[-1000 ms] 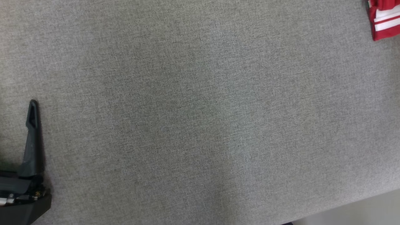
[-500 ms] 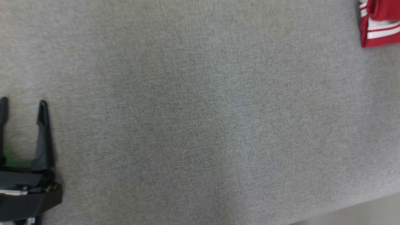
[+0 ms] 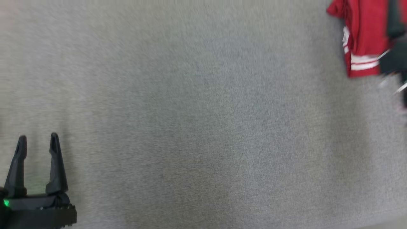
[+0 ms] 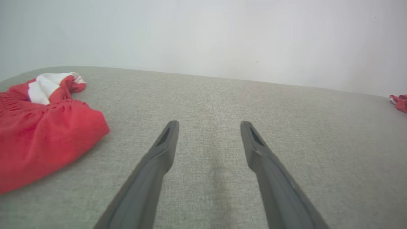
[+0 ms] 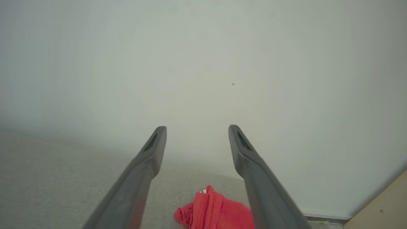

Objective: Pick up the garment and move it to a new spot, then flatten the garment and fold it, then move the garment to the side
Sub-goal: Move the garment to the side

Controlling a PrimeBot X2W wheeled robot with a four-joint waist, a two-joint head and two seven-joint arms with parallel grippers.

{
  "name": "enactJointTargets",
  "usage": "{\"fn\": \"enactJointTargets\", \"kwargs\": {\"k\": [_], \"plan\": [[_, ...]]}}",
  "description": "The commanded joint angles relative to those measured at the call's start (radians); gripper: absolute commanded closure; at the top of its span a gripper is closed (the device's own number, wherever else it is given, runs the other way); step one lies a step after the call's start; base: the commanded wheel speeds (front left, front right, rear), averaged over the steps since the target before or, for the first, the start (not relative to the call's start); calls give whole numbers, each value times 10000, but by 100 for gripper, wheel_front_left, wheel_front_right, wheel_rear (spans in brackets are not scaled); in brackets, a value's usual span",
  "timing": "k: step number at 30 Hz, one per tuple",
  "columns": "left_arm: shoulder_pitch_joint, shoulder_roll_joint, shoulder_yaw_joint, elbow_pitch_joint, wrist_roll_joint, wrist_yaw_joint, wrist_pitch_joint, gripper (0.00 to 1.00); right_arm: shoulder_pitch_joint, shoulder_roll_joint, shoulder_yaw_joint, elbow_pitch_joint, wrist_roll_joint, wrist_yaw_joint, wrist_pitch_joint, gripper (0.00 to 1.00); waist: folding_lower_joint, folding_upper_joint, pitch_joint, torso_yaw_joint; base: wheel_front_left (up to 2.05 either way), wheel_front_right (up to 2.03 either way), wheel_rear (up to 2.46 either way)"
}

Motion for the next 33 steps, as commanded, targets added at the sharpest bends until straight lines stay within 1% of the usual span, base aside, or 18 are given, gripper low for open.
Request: {"fn": "enactJointTargets", "kwargs": {"k": [1, 6, 10, 14, 18, 20, 22, 25, 28, 33], "plan": [[177, -58, 80, 41, 100, 24, 1, 0, 256, 146, 58, -93, 85, -21, -84, 0, -1, -3, -940, 496, 0, 0, 0], [488, -322, 158, 302, 197, 24, 2, 0, 1549, 1021, 320, -498, 306, -21, -513, 0, -1, -3, -1624, 662, 0, 0, 0], [577, -499, 167, 469, 259, 24, 1, 0, 2740, 1534, 389, -708, 419, -21, -717, 0, -1, -3, -2066, 879, 0, 0, 0], [580, -627, 65, 654, 358, 25, 1, 0, 3992, 1931, 202, -887, 510, -21, -979, 0, -1, -3, -2442, 1152, 0, 0, 0], [607, -693, -16, 865, 436, 25, 1, 0, 5189, 2283, 51, -1087, 652, -21, -1136, 0, -1, -3, -2792, 1375, 0, 0, 0], [638, -707, -47, 957, 467, 25, 3, 0, 5730, 2362, 95, -1291, 421, -21, -1199, 0, -1, -3, -2927, 1453, 0, 0, 0], [665, -714, -70, 1048, 484, 25, 1, 0, 6262, 2652, 29, -1466, 523, -21, -1235, 0, -1, -3, -3039, 1511, 0, 0, 0], [723, -708, -102, 1182, 523, 25, 1, 0, 6922, 2868, -67, -1751, 404, -21, -1337, 0, -1, -3, -3200, 1573, 0, 0, 0], [767, -666, -212, 1353, 587, 25, 3, 0, 7489, 3109, -99, -2007, 318, -21, -1409, 0, -1, -3, -3338, 1644, 0, 0, 0], [809, -646, -380, 1581, 654, 25, 1, 0, 8093, 3321, -217, -2230, 219, -21, -1528, 0, -1, -3, -3614, 1774, 0, 0, 0]]}}
